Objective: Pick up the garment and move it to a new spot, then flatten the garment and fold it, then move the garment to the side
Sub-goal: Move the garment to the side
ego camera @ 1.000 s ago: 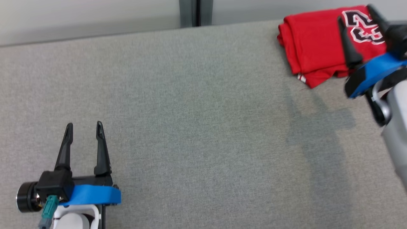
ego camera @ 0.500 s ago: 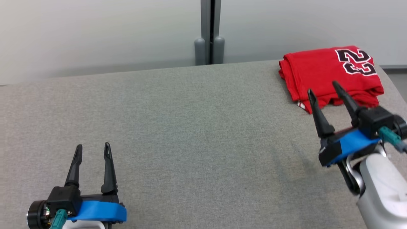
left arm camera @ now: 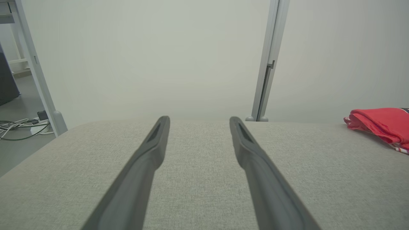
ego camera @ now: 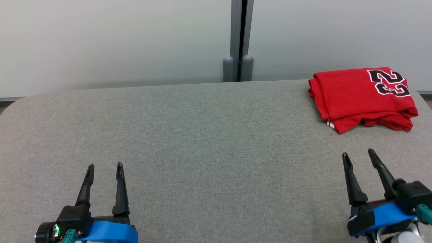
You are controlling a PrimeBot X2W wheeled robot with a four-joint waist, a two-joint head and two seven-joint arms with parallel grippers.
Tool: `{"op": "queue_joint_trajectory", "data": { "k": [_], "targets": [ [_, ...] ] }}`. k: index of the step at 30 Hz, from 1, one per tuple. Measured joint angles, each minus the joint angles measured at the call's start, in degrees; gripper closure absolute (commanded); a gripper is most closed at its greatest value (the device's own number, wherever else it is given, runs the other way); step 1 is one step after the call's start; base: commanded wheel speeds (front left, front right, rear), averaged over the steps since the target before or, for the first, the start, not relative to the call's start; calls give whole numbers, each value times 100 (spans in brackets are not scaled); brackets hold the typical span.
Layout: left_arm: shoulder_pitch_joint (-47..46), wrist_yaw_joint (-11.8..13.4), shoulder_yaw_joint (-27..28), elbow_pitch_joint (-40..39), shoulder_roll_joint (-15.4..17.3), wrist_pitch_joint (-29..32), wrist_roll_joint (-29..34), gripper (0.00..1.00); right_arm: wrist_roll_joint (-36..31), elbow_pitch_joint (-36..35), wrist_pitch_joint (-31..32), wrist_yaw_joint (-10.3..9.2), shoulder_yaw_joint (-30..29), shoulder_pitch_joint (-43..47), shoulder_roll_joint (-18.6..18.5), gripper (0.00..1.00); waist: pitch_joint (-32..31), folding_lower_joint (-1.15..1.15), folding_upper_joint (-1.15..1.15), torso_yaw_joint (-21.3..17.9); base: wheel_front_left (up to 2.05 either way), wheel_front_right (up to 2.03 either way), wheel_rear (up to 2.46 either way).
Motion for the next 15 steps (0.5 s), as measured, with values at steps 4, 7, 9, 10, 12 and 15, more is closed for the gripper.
{"op": "queue_joint_trajectory", "data": {
  "k": [4,7,9,10,12,15],
  "targets": [
    [22,-7,14,3,7,0,0,0,-134,-336,11,0,-180,373,267,0,-22,0,0,43,0,0,0],
    [28,-9,18,21,7,-1,-1,0,-183,-528,45,0,-286,566,420,0,-42,0,0,65,0,0,0],
    [29,-33,20,40,4,0,-2,0,-265,-666,85,0,-320,712,517,0,-48,0,0,82,0,0,0],
    [29,-35,18,52,3,0,-2,0,-276,-697,91,0,-328,749,536,0,-52,0,0,90,0,0,0],
    [29,-45,18,70,4,0,-9,0,-296,-770,121,0,-327,784,591,0,-63,0,0,102,0,0,0],
    [29,-47,24,89,4,0,-26,0,-296,-821,157,0,-298,833,657,0,-83,0,0,118,0,0,0]
  ]
}}
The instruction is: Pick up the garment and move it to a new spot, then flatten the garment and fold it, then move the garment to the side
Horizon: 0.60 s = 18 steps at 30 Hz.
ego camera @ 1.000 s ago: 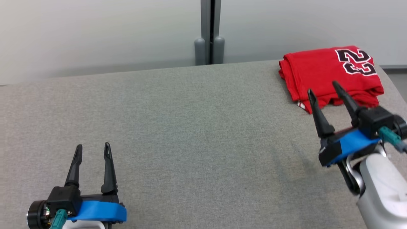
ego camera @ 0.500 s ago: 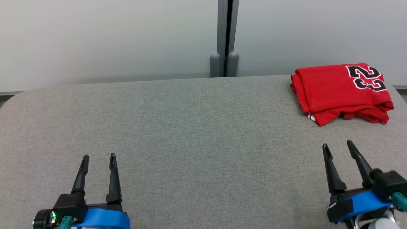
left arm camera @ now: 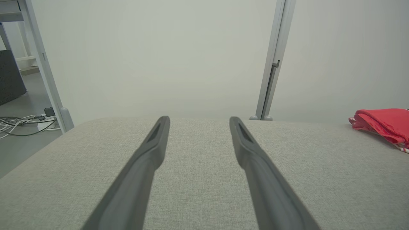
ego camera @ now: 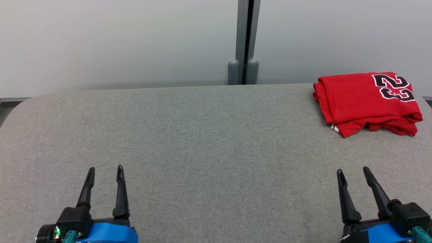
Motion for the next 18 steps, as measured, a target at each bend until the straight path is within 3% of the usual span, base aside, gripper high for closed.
{"op": "queue_joint_trajectory", "data": {
  "k": [18],
  "targets": [
    [0,3,18,100,0,0,0,0,42,-11,71,0,36,49,83,0,-83,0,0,31,0,0,0]
  ]
}}
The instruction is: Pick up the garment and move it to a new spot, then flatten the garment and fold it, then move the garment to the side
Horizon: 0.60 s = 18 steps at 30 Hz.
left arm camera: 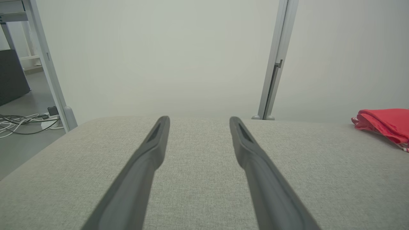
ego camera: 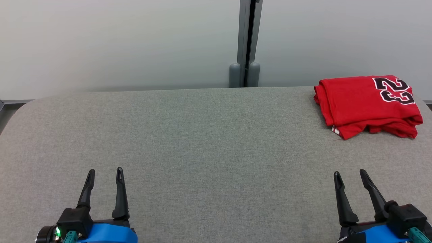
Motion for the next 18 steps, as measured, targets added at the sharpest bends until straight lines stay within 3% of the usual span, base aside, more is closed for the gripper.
{"op": "queue_joint_trajectory", "data": {
  "k": [3,4,10,18],
  "targets": [
    [0,45,3,0,2,-1,32,0,1,-1,0,0,1,-1,5,0,20,0,0,0,0,0,0],
    [0,45,3,4,3,0,32,100,1,5,0,0,0,-1,7,100,23,0,0,1,0,0,0],
    [135,44,-25,316,-70,68,-15,100,37,291,16,0,5,15,26,100,22,0,0,0,0,0,0],
    [132,0,81,342,-73,325,-920,100,961,361,215,0,-14,-3,32,100,18,0,0,-4,0,0,0]
  ]
}}
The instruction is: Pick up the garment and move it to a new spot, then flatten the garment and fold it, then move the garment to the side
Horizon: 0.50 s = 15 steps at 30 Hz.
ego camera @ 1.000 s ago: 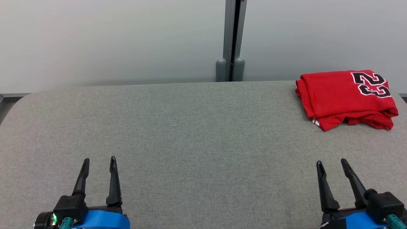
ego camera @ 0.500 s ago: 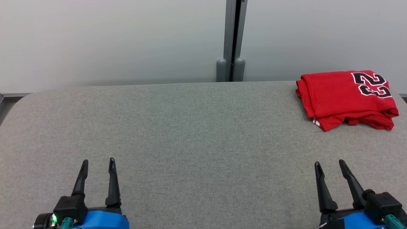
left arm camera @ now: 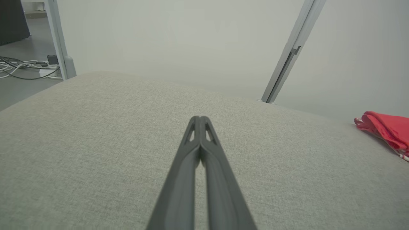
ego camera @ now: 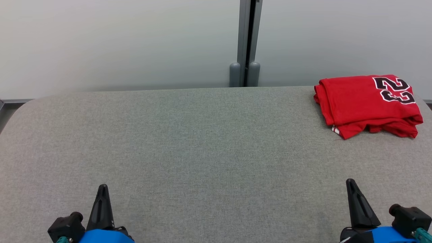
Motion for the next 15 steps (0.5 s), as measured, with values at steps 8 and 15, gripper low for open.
{"op": "queue_joint_trajectory", "data": {
  "k": [8,15],
  "targets": [
    [-55,-16,34,-37,-1,174,-853,100,845,40,190,-1,-30,-61,0,100,-4,0,0,-6,0,0,0],
    [-93,-58,69,-65,-1,341,-1539,100,1534,78,334,-1,-62,-118,-1,100,-7,0,0,-12,0,0,0]
  ]
}}
